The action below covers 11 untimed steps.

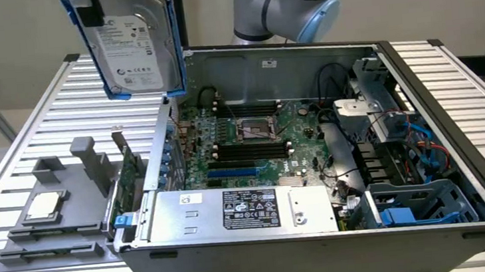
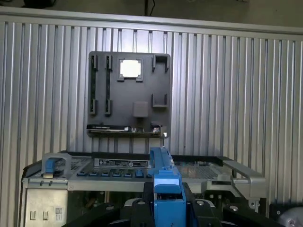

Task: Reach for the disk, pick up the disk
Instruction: 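Pick up the disk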

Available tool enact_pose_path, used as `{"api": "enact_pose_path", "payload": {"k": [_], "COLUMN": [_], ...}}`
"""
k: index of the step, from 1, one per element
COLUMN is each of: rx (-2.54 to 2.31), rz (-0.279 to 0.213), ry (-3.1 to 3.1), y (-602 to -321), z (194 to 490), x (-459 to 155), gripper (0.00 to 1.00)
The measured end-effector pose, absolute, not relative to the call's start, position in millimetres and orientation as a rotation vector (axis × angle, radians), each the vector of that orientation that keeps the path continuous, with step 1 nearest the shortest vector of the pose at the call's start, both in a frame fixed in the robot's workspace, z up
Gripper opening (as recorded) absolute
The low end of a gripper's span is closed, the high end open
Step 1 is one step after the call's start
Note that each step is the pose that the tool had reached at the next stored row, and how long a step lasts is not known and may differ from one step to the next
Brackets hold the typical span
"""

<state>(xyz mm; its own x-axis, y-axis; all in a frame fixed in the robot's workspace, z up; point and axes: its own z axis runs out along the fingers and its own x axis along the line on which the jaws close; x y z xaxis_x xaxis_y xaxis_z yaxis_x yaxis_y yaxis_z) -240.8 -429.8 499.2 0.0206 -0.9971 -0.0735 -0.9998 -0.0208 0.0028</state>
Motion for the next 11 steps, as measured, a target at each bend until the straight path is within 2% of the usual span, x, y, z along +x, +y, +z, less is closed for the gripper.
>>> {"api": "enact_pose_path", "payload": {"k": [11], "rx": [-2.207], "rz": [0.087], "ry": [2.161], "y": [-446.6], "z": [503.0], "x": [-190.8], "gripper": [0.33]}}
